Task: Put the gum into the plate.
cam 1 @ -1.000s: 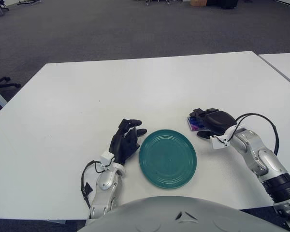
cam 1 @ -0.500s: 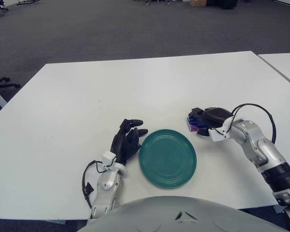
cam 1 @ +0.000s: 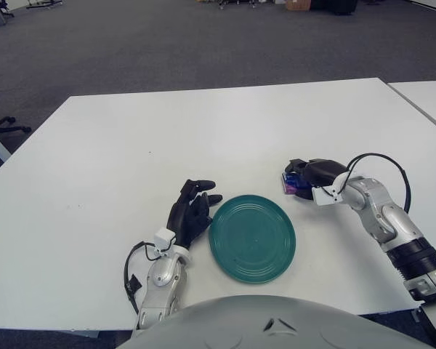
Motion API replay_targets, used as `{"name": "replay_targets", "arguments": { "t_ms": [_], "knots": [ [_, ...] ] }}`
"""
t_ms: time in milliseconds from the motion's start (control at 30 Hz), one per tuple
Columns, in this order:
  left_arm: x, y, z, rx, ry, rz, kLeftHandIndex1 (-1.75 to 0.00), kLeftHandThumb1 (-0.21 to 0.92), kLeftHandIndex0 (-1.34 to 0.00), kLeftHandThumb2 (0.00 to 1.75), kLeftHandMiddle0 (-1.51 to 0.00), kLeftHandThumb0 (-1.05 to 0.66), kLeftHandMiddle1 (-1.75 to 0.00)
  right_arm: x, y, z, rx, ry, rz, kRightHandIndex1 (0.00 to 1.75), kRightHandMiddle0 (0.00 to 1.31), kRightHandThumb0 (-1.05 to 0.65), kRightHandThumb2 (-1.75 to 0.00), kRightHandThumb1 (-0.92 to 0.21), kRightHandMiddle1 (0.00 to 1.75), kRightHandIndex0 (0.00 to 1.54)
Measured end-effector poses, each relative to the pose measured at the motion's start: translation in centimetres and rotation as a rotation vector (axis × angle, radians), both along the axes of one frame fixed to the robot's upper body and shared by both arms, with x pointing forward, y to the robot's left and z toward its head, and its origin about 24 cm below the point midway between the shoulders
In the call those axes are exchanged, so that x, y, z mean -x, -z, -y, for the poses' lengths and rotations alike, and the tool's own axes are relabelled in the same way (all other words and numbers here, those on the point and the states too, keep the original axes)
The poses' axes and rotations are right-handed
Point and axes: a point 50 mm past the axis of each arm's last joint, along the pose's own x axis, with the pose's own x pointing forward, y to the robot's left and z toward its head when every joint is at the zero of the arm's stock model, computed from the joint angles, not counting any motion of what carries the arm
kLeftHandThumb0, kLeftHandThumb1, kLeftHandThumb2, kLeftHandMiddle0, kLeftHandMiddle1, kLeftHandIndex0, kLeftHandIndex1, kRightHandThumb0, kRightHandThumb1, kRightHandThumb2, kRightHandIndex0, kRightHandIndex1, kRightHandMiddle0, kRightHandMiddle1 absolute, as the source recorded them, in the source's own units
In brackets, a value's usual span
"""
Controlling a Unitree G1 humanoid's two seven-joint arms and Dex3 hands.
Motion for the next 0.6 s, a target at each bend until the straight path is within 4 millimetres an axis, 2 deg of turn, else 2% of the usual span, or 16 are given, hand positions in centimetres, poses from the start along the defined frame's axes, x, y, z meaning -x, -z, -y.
{"name": "replay_targets", "arguments": {
  "t_ms": [33,67,200,367,600],
  "knots": [
    [0.0,0.0,0.0,0.0,-0.001,0.0,-1.28,0.92,-0.31,0.77,-0.52,-0.62,-0.99,-0.1,0.1,0.1,-0.005,0.008,0.004,1.29,0.03,-0.66,-0.71,-0.92,1.59,0.39],
    [0.0,0.0,0.0,0.0,-0.001,0.0,-1.28,0.92,-0.32,0.77,-0.52,-0.62,-0.99,-0.2,0.2,0.2,-0.011,0.017,0.01,1.43,0.13,-0.65,-0.7,-0.92,1.64,0.43],
    [0.0,0.0,-0.1,0.001,-0.005,0.004,-1.28,0.92,-0.32,0.76,-0.52,-0.61,-0.99,-0.6,0.5,0.6,-0.038,0.032,0.041,1.67,0.34,-0.64,-0.7,-0.92,1.72,0.51],
    [0.0,0.0,-0.2,0.007,-0.011,0.01,-1.27,0.92,-0.31,0.77,-0.52,-0.61,-0.98,-0.7,0.8,0.8,-0.065,0.028,0.098,1.73,0.48,-0.62,-0.7,-0.92,1.74,0.61],
    [0.0,0.1,-0.2,0.006,-0.017,0.012,-1.25,0.92,-0.29,0.78,-0.52,-0.62,-0.97,-0.6,1.4,0.9,-0.107,0.018,0.2,1.75,0.56,-0.6,-0.71,-0.92,1.75,0.69]
  ]
}}
